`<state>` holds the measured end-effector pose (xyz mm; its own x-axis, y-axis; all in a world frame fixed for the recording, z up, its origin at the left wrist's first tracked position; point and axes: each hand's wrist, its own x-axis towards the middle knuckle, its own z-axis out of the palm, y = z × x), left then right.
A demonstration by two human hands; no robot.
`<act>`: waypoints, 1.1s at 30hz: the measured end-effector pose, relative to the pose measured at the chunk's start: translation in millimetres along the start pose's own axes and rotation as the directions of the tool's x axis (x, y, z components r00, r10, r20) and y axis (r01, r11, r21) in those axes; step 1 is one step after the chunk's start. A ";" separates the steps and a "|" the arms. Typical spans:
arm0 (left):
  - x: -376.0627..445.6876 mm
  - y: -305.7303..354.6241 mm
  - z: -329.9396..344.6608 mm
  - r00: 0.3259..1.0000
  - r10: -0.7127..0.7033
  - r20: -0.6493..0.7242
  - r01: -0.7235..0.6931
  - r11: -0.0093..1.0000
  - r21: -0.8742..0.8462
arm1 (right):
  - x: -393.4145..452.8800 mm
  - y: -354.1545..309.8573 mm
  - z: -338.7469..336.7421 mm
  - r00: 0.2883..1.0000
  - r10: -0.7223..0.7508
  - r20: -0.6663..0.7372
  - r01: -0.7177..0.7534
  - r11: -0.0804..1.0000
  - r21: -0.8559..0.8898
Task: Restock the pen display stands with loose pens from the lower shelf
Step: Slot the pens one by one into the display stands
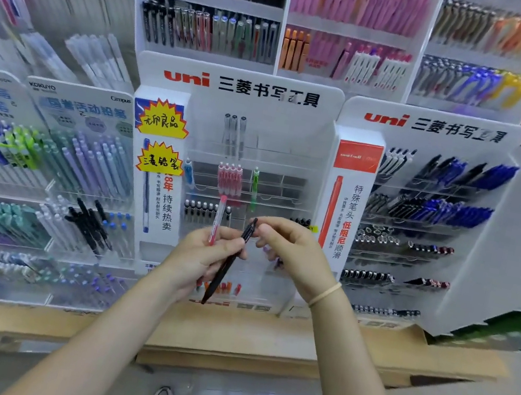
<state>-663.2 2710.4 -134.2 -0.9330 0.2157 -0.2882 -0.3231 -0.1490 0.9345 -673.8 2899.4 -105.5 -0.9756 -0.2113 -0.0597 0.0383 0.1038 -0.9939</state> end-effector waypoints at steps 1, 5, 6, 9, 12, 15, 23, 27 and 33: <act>-1.3 0.9 2.6 1.000 -0.007 0.003 0.007 1.000 0.016 | -1.0 1.0 -0.8 1.000 -0.006 0.000 0.006 1.000 -0.002; -2.9 -0.9 5.7 1.000 0.000 0.007 0.000 0.999 0.050 | -4.9 4.5 -3.0 1.000 -0.013 -0.009 0.013 1.000 0.011; -3.3 -0.8 5.9 1.000 0.003 0.011 -0.003 0.999 0.051 | -5.5 4.5 -3.1 1.000 -0.011 -0.009 0.012 1.000 0.017; -4.0 0.6 6.7 1.000 0.004 0.011 -0.004 0.999 0.053 | -4.9 4.1 -2.5 1.000 -0.019 -0.003 0.019 0.999 0.029; -3.0 0.7 6.2 1.000 0.004 0.004 -0.004 0.999 0.043 | -2.0 4.0 -1.0 1.000 -0.028 -0.012 0.028 0.999 0.023; -2.3 0.1 4.6 1.000 0.010 0.001 -0.010 0.999 0.047 | -0.7 3.9 1.1 0.999 -0.036 -0.005 0.036 0.999 0.023; -2.6 -0.4 -0.2 0.999 0.016 -0.034 -0.013 0.997 0.071 | 4.4 3.5 5.5 0.999 -0.032 0.011 0.032 0.999 0.007; -0.1 -2.3 -7.4 0.993 0.002 -0.115 0.004 0.999 0.054 | 8.0 6.0 6.3 0.996 0.000 -0.087 0.002 1.000 0.023; -0.7 -9.3 -29.4 0.987 -0.046 -0.154 0.036 0.997 -0.064 | 6.0 15.8 -15.1 0.969 0.167 -0.184 -0.080 0.911 0.405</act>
<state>-664.2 2683.3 -148.7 -0.9306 0.0709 -0.3592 -0.3660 -0.2029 0.9082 -682.3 2914.5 -120.1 -0.9784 -0.0083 -0.2066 0.2005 -0.2825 -0.9381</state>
